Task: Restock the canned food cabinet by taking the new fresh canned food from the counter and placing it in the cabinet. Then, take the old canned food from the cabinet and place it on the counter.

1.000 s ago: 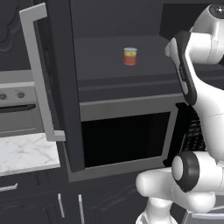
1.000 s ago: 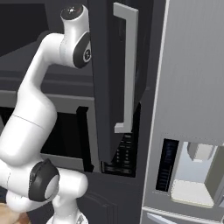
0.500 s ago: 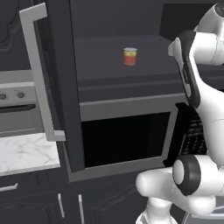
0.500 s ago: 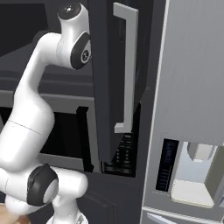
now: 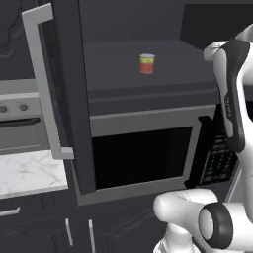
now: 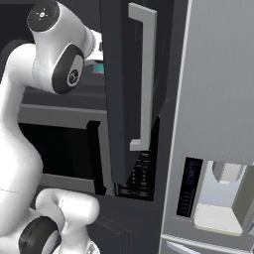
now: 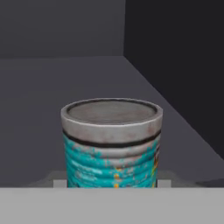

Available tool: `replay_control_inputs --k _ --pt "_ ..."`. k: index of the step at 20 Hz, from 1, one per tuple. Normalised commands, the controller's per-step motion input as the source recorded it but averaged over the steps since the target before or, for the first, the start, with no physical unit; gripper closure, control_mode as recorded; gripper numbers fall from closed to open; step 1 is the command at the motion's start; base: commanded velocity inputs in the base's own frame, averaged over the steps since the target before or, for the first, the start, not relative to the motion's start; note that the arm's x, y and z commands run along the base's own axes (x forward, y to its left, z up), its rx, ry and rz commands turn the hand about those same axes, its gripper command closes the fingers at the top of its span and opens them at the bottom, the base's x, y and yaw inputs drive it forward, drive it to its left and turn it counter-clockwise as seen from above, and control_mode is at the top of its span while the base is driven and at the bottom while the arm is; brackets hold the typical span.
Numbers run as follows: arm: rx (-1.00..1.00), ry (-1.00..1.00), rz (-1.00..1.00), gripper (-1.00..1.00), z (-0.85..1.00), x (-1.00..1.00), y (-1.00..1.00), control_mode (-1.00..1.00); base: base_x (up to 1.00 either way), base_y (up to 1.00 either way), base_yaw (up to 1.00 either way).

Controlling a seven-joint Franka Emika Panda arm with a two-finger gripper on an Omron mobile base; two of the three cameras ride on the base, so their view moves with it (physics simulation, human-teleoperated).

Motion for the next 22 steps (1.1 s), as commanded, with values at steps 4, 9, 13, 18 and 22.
replay_control_inputs --k 4,9,13,18,22 --pt "0.0 -0.16 0.0 1.0 0.39 -1.0 0.58 -1.0 0.0 0.0 0.0" --pt "-0.02 -0.04 0.01 1.0 -0.08 -1.0 0.48 -1.0 0.0 0.0 0.0" --pt "-0.06 0.04 0.06 1.0 -0.6 -1.0 0.16 -1.0 0.0 0.0 0.0" --pt "-0.04 0.04 0.02 1.0 -0.45 -0.46 0.0 -1.0 0.0 0.0 0.0" --pt "0.0 -0.01 0.0 1.0 0.0 -0.09 0.0 -1.0 0.0 0.0 0.0"
